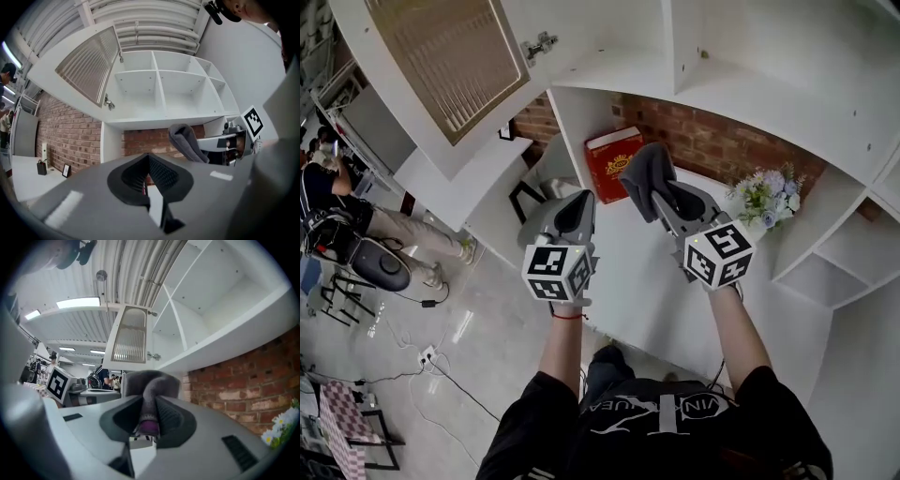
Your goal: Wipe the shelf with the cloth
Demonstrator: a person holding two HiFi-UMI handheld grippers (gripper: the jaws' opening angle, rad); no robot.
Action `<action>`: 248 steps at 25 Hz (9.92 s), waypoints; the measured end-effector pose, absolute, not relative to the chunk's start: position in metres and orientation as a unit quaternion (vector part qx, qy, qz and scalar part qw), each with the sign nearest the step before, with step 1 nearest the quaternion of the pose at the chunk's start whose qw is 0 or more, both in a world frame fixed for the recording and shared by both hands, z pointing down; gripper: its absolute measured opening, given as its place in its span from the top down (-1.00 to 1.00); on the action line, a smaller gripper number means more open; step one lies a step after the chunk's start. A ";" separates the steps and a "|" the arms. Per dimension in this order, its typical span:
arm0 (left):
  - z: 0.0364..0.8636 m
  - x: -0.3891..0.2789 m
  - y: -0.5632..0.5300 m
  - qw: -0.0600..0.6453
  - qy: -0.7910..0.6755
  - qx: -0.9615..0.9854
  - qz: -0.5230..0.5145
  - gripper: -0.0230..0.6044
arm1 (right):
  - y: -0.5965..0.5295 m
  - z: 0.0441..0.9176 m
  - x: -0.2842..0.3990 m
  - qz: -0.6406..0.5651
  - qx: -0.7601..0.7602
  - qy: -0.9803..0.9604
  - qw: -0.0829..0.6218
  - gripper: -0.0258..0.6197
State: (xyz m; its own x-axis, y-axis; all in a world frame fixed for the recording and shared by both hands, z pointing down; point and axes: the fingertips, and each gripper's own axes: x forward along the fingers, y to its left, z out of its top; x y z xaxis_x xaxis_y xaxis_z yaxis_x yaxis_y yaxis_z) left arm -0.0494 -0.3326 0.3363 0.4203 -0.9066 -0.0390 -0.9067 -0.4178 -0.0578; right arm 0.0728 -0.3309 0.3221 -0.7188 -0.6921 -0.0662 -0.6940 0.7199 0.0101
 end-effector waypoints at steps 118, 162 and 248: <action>0.273 -0.046 -0.523 0.080 0.317 -0.944 0.041 0.89 | -0.673 0.195 -0.011 0.155 -0.475 0.677 -0.540 0.68; 0.257 -0.052 -0.474 0.093 0.288 -0.951 0.064 0.89 | -0.585 0.198 0.053 0.000 -0.606 0.565 -0.560 0.70; 0.335 -0.083 -0.263 0.052 0.418 -0.907 0.028 0.89 | -0.275 0.296 0.102 0.109 -0.550 0.816 -0.142 0.70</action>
State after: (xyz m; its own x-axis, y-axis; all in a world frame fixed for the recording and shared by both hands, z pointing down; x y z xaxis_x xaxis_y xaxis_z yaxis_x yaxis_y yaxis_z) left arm -0.0832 -0.2635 0.3349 0.6496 -0.7544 -0.0945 -0.7603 -0.6458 -0.0705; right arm 0.1019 -0.2749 0.2962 -0.3556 -0.9278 0.1126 -0.8661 0.3724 0.3334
